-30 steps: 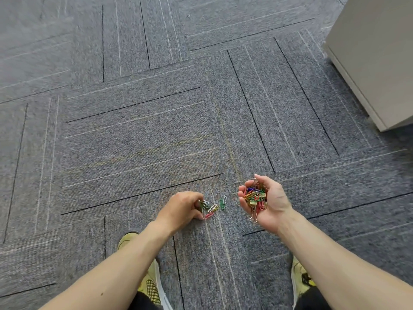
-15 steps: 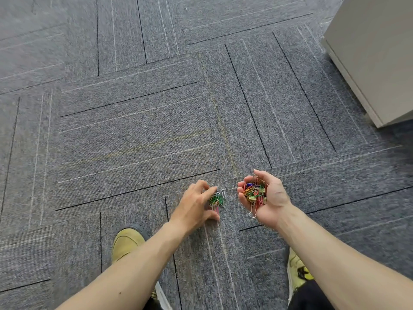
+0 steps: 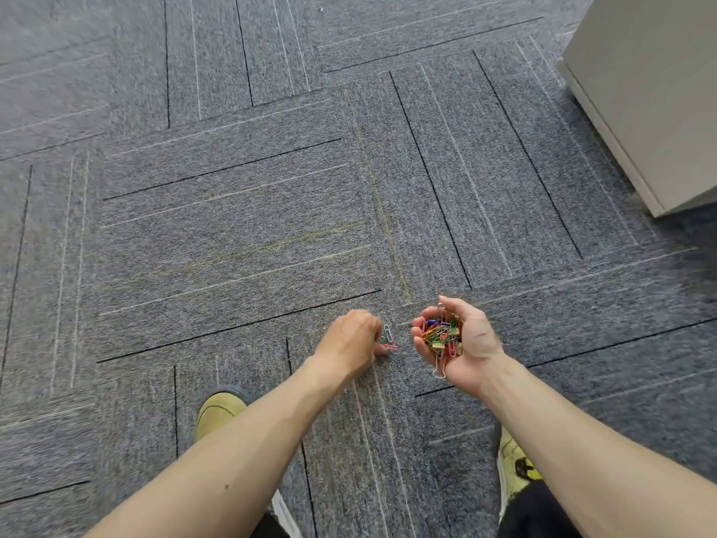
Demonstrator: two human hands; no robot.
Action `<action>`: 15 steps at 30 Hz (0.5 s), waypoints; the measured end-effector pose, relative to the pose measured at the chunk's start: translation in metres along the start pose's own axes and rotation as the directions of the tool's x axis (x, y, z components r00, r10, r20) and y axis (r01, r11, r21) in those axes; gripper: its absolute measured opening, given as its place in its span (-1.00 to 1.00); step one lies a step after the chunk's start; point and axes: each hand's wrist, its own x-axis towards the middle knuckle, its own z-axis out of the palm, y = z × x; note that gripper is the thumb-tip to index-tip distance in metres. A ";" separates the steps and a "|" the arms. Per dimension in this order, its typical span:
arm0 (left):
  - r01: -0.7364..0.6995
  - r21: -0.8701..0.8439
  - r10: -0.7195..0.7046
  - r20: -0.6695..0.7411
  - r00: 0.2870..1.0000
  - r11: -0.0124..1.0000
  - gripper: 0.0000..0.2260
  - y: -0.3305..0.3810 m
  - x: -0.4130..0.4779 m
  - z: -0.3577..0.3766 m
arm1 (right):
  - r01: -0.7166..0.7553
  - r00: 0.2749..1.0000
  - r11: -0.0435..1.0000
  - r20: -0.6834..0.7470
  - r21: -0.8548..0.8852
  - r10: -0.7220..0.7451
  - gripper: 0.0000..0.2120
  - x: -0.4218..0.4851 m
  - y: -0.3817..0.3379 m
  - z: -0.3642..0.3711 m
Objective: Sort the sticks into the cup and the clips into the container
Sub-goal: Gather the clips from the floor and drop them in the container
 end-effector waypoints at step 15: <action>-0.325 -0.280 0.304 -0.118 0.945 0.903 -0.86 0.054 -0.005 -0.063 | 0.006 1.000 0.997 -0.022 -0.077 -0.008 -0.76 0.007 0.011 0.011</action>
